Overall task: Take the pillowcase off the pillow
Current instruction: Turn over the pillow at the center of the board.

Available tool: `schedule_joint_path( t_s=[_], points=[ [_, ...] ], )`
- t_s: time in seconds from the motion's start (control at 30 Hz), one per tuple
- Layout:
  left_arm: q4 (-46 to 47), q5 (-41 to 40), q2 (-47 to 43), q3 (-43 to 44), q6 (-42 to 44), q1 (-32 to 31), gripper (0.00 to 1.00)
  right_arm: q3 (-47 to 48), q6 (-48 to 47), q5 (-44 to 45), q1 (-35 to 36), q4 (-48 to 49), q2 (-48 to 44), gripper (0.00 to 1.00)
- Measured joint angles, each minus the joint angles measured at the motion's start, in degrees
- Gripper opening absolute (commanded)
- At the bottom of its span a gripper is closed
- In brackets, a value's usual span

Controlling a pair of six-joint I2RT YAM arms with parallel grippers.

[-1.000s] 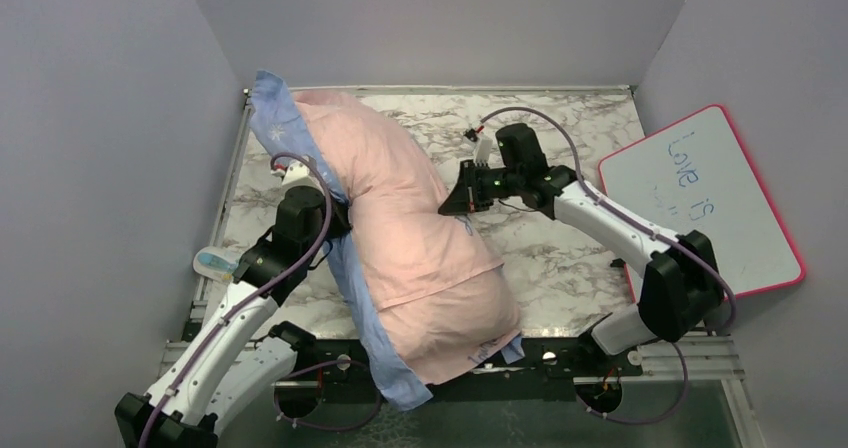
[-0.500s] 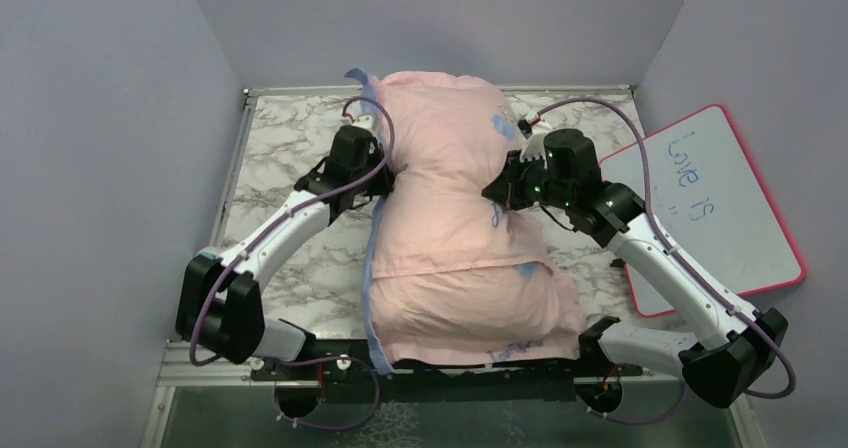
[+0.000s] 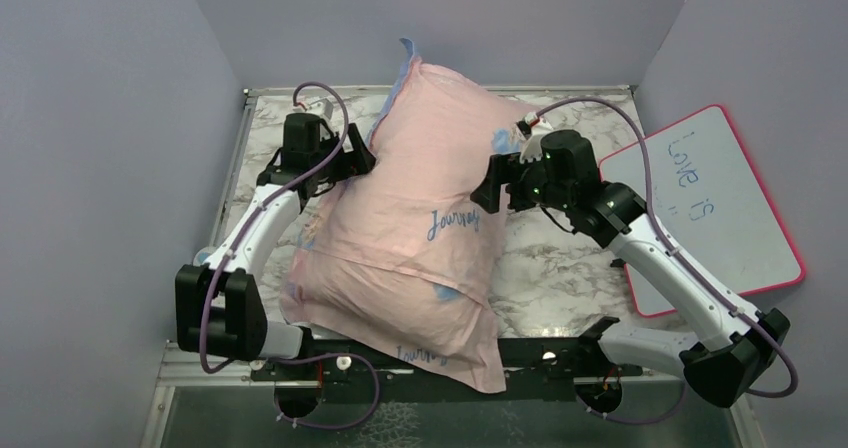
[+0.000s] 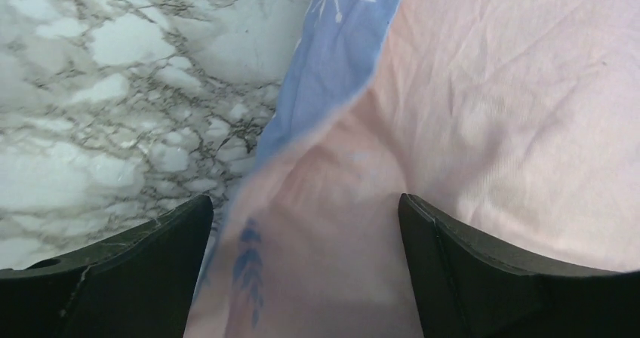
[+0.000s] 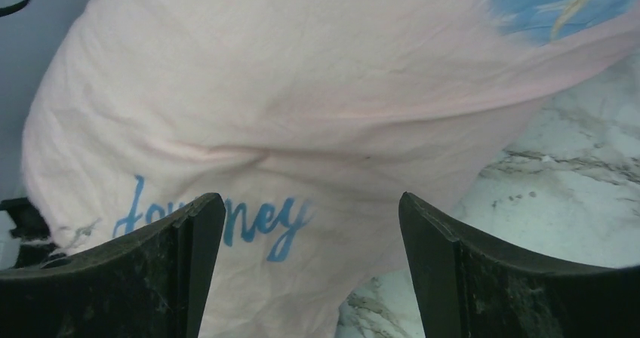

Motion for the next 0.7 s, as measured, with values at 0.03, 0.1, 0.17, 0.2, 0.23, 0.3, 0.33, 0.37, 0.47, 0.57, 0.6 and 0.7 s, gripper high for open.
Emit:
schedule_joint_path(
  t_s=[0.03, 0.1, 0.17, 0.2, 0.23, 0.3, 0.33, 0.37, 0.47, 0.57, 0.6, 0.7],
  points=[
    [-1.38, -0.66, -1.86, -0.44, 0.5, 0.33, 0.99, 0.68, 0.0, 1.95, 0.0, -0.37, 0.63, 0.97],
    [-3.82, -1.77, -5.33, -0.7, 1.27, 0.63, 0.99, 1.6, 0.59, 6.25, 0.0, -1.07, 1.84, 1.0],
    [-5.92, -2.54, -8.59, -0.7, 1.97, 0.76, 0.99, 1.75, 2.45, 10.16, -0.42, -1.46, 2.95, 1.0],
    [-6.56, -2.51, -9.9, -0.81, 2.29, 0.83, 0.99, 1.62, 3.76, 10.86, -1.07, -1.51, 3.52, 1.0],
    [-7.5, -2.36, -11.82, -1.03, 2.78, 0.85, 0.99, 1.31, 5.01, 10.73, -2.38, -1.38, 3.98, 1.0],
    [-9.07, -1.68, -14.49, -1.62, 3.54, 0.85, 0.99, 0.15, 7.56, 8.22, -7.06, -0.61, 4.81, 1.0],
    [-9.79, -0.94, -15.63, -1.88, 3.8, 0.85, 0.99, -1.01, 8.92, 6.23, -10.19, 0.7, 5.35, 1.0],
    [-10.43, 0.33, -16.85, -2.27, 4.09, 0.85, 0.99, -2.64, 10.05, 3.61, -12.74, 2.54, 5.86, 1.0],
    [-11.17, 4.07, -18.08, -3.37, 4.42, 0.85, 0.99, -8.79, 13.84, -5.27, -18.62, 9.44, 7.76, 1.0],
    [-11.1, 9.53, -16.5, -5.18, 4.74, 0.85, 0.97, -12.63, 17.68, -16.55, -20.5, 17.18, 13.49, 0.87],
    [-11.08, 11.13, -15.37, -5.57, 4.76, 0.85, 0.91, -12.98, 19.5, -21.51, -20.74, 21.05, 17.33, 0.71],
    [-10.23, 15.78, -10.47, -6.4, 4.94, 1.31, 0.71, -15.82, 25.44, -33.14, -21.14, 34.95, 25.4, 0.35]
  ],
)
